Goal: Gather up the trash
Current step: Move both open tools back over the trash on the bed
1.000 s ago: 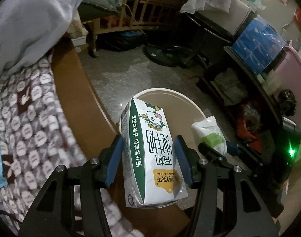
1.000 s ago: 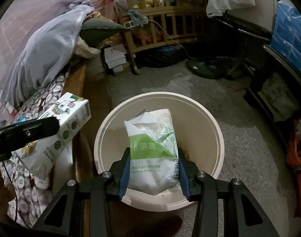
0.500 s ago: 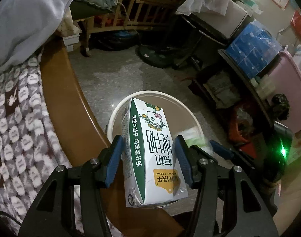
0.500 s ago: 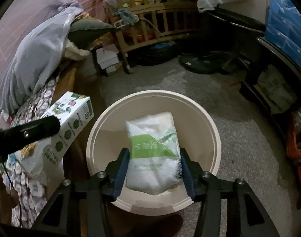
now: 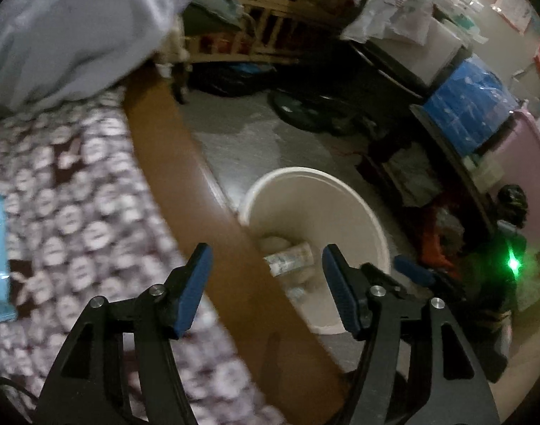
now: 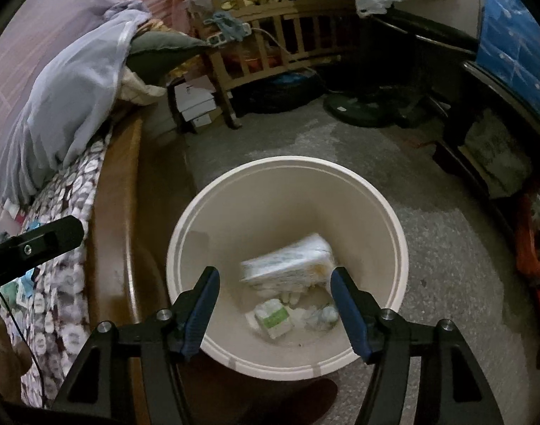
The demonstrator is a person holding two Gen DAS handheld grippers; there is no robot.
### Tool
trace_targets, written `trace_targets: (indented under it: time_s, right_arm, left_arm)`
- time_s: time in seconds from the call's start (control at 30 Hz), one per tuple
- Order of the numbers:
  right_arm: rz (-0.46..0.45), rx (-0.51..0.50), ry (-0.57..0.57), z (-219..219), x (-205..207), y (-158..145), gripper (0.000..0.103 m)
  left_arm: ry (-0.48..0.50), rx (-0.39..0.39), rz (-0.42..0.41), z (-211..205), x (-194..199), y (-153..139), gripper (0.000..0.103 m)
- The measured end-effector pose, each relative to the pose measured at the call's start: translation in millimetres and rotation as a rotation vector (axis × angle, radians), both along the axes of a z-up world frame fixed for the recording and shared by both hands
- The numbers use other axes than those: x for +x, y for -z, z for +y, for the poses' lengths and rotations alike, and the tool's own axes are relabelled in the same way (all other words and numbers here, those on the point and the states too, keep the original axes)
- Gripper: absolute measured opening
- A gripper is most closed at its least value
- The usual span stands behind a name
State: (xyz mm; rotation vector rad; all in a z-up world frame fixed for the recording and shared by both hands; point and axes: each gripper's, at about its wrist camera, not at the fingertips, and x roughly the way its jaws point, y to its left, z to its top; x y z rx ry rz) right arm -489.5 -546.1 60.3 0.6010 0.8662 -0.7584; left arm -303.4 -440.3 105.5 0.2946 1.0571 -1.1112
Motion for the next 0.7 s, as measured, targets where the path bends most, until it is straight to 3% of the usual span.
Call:
trace_targets:
  time_s: [0.27,0.7]
  right_arm:
    - [-0.004,-0.026,-0.08,29.7,28.1,-12.2,0.063]
    - [-0.013,-0.052,-0.264,98.6,102.5,-29.5,0.063]
  left_arm:
    - [-0.108,0.079,-0.119,48.9,21.8,0.5,0.063]
    - [-0.28,0.123,-0.19,139.5,68.5,-2.5,0.063]
